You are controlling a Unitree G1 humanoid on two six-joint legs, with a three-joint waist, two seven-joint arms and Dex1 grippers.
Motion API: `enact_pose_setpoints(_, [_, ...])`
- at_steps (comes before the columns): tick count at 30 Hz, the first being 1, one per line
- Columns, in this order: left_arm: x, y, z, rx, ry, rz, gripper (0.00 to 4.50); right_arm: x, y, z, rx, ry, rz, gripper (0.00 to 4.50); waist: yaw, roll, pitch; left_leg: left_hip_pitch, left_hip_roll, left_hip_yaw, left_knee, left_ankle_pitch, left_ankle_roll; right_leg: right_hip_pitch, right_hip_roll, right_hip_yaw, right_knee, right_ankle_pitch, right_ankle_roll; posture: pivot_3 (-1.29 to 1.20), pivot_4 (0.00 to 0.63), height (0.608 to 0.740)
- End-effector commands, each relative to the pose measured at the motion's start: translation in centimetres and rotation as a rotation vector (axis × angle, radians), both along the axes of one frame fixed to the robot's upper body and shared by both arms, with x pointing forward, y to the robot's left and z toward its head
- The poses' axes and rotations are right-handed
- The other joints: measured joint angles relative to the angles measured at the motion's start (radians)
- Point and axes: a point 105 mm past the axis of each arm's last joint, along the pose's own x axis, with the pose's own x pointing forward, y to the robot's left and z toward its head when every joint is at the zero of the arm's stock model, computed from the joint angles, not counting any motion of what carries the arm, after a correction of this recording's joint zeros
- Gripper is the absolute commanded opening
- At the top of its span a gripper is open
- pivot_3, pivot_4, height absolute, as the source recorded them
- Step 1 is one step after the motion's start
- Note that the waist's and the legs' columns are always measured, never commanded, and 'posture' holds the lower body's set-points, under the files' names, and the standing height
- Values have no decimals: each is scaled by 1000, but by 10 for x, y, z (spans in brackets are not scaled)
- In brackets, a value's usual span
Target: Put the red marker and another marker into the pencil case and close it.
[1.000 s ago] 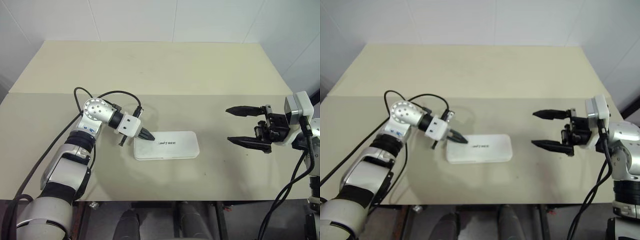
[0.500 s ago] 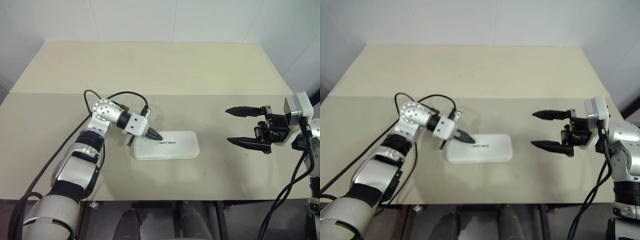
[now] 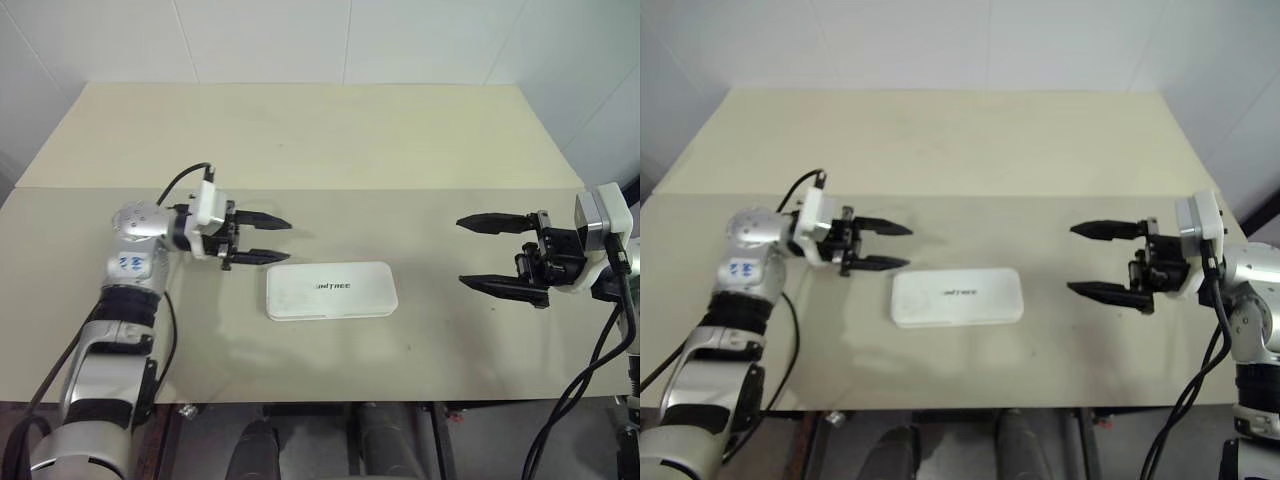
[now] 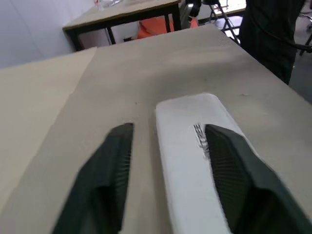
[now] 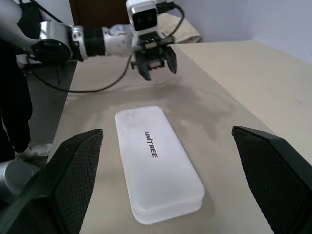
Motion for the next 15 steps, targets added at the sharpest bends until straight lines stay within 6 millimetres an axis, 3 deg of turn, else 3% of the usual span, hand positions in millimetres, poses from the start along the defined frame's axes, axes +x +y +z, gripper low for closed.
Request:
enact_pose_setpoints(1, [-11, 7, 12, 3, -46, -24, 3548, 1, -11, 16, 4, -66, -55, 4500, 1, 0, 0, 0, 0, 0, 0, 0, 0, 0, 0, 0, 0, 0, 0, 0, 150, 740])
enact_pose_setpoints(4, [-19, 17, 9, 24, -11, -14, 4465, 4, -9, 16, 16, -71, -68, 4500, 2, 0, 0, 0, 0, 0, 1, 0, 0, 0, 0, 0, 0, 0, 0, 0, 150, 740])
enact_pose_setpoints(7, [-24, 25, 11, 33, -1, -1, 4465, 2, -1, 9, 30, -53, -53, 4500, 1, 0, 0, 0, 0, 0, 0, 0, 0, 0, 0, 0, 0, 0, -1, 0, 150, 740])
enact_pose_setpoints(15, [-11, 29, 13, 72, -118, 86, 4465, -2, 12, 1, 74, -38, -42, 4500, 2, 0, 0, 0, 0, 0, 0, 0, 0, 0, 0, 0, 0, 0, -1, 0, 150, 740])
